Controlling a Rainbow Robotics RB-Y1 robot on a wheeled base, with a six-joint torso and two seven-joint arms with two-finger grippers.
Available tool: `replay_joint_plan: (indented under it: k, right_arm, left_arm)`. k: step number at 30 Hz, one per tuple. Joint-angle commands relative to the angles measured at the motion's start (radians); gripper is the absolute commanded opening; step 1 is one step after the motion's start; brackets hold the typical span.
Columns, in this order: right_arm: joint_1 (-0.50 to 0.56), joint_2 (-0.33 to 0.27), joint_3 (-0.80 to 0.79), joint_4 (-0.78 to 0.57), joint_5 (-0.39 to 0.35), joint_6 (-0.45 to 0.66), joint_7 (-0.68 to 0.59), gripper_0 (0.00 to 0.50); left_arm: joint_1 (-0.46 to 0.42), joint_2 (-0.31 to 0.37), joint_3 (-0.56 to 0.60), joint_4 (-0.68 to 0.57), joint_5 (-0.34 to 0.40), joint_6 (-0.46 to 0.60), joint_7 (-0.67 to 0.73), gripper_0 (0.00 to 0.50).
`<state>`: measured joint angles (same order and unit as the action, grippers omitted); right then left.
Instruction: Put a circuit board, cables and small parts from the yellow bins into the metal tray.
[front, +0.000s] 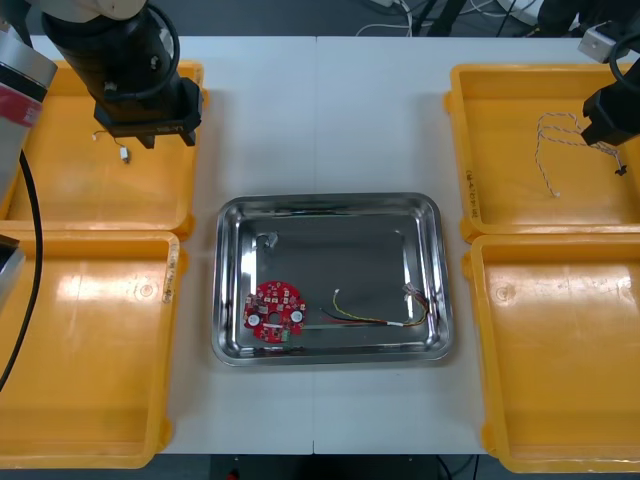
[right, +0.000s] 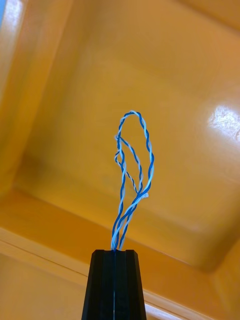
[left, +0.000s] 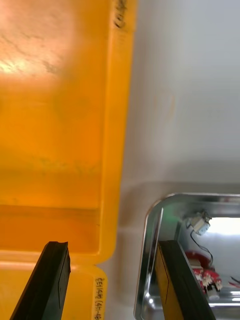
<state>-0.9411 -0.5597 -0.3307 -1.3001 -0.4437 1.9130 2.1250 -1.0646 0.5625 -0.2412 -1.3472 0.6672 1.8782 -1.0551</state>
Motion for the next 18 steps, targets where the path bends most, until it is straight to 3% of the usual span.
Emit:
replay_joint_plan:
  k: [1, 18]
  right_arm:
    - [0.019, -0.002, 0.01, -0.093, -0.021, 0.007, -0.046, 0.0]
    - [0.019, -0.002, 0.013, -0.245, -0.027, 0.007, -0.112, 0.0]
  left_arm:
    - [-0.064, 0.053, 0.062, 0.057, -0.048, -0.053, -0.131, 0.5]
    - [-0.064, 0.073, 0.108, 0.264, -0.126, -0.226, -0.362, 0.5]
